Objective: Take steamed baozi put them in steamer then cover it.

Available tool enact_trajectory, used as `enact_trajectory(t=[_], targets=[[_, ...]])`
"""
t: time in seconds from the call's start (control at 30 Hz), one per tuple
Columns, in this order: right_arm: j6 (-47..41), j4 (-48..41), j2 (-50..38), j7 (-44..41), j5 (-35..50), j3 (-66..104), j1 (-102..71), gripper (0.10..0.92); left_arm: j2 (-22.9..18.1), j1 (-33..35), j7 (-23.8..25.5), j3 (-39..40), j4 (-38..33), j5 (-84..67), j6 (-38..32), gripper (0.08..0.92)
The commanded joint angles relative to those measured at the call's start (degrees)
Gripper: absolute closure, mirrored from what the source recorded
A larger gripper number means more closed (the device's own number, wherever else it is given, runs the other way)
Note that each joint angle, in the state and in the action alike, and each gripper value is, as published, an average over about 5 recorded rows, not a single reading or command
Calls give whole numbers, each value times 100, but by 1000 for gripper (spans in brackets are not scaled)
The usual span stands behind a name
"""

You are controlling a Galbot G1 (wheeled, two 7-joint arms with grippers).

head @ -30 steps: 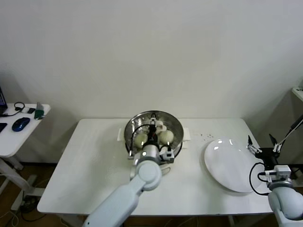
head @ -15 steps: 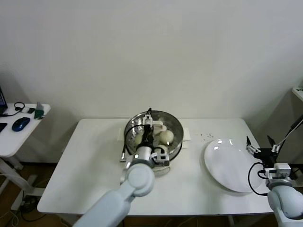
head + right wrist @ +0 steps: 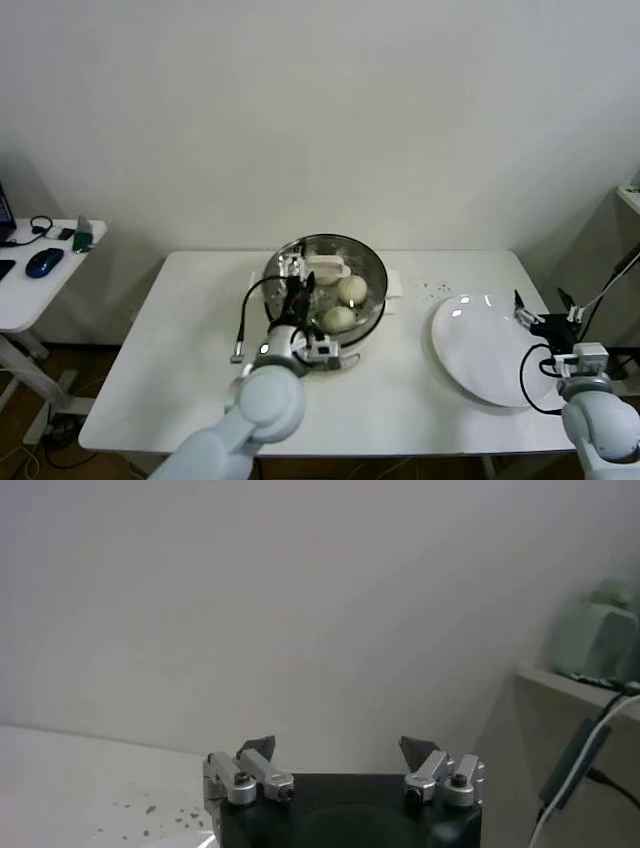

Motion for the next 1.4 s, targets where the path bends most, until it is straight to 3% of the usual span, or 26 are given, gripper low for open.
enact_trajectory(t=[0.03,0.17,0.3,0.63,0.97,1.4], targets=[[-23,93,17,-23,21,-84,-14,203,266,863,-897,-963,-819,-1024,-204,177],[44,217,86,-37,28,-152,-67,203,397,1283,-1711,-1720,-1094,-2404,-631,177],[117,383,187,-63,38,-223,-159,203,303,1916,-2352,-2817,-1248,-3970,-1522,177],[244,677,556,-135,18,-434,-255,203,-679,3437,-2455,-4676,-821,-6257,-3736,177],[298,719,732,-137,-38,-433,-297,203,-1106,3747,-2312,-4894,-391,-6574,-4344,177],[310,773,759,-140,-132,-401,-361,203,-1094,3794,-2267,-4822,-331,-6661,-4421,177]])
